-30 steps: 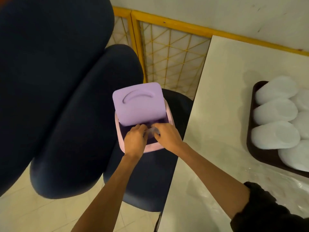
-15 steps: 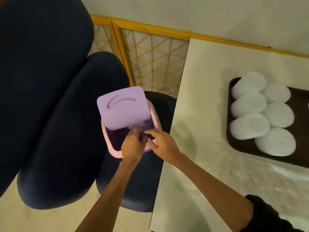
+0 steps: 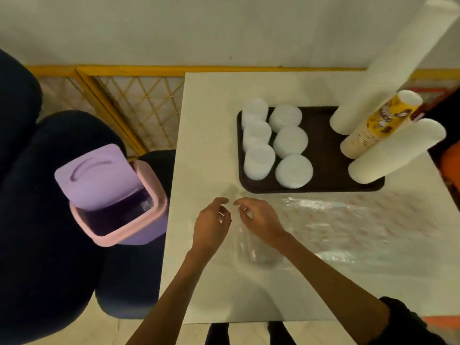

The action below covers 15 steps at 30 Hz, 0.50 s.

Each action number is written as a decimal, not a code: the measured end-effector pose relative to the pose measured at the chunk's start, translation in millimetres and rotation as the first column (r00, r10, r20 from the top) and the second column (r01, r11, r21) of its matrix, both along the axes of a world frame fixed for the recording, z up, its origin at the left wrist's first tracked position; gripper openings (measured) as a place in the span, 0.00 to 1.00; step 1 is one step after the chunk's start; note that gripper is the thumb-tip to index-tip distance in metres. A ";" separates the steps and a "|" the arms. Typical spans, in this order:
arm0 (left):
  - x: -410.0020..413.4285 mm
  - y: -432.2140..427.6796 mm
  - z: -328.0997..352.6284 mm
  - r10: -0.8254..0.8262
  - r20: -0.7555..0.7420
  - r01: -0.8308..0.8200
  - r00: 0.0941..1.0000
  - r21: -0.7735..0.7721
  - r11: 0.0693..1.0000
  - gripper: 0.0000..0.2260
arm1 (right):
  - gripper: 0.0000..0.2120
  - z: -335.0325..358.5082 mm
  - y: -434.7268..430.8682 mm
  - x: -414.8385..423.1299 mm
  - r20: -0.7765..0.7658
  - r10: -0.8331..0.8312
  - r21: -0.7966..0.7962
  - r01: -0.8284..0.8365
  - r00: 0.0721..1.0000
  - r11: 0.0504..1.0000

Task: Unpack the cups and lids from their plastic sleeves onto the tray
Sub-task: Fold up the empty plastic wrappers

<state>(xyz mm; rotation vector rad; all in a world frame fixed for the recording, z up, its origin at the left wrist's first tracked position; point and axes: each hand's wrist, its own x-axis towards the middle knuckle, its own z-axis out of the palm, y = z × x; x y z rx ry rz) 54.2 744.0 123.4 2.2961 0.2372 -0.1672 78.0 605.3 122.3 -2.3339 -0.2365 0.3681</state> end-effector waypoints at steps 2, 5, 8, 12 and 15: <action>-7.6 -38.9 1.0 -0.044 -0.015 0.043 0.999 -0.024 0.999 0.13 | 0.12 2.1 -42.6 -9.4 -0.030 -0.062 -0.033 0.061 0.998 0.998; -18.0 -80.4 1.7 -0.069 -0.044 0.066 0.997 -0.073 0.995 0.13 | 0.12 -1.3 -88.6 -18.7 -0.084 -0.125 -0.072 0.119 0.989 0.990; -27.5 -120.1 1.0 -0.069 -0.068 0.063 0.995 -0.085 0.994 0.13 | 0.13 -5.9 -133.6 -26.4 -0.080 -0.149 -0.134 0.137 0.986 0.981; -36.5 -159.8 -1.8 -0.079 -0.085 0.070 0.993 -0.100 0.992 0.13 | 0.14 -12.5 -181.0 -26.6 -0.056 -0.130 -0.210 0.116 0.990 0.971; -38.9 -178.8 -3.4 -0.072 -0.093 0.063 0.993 -0.100 0.993 0.14 | 0.14 -19.3 -202.8 -20.6 -0.031 -0.127 -0.280 0.113 0.991 0.953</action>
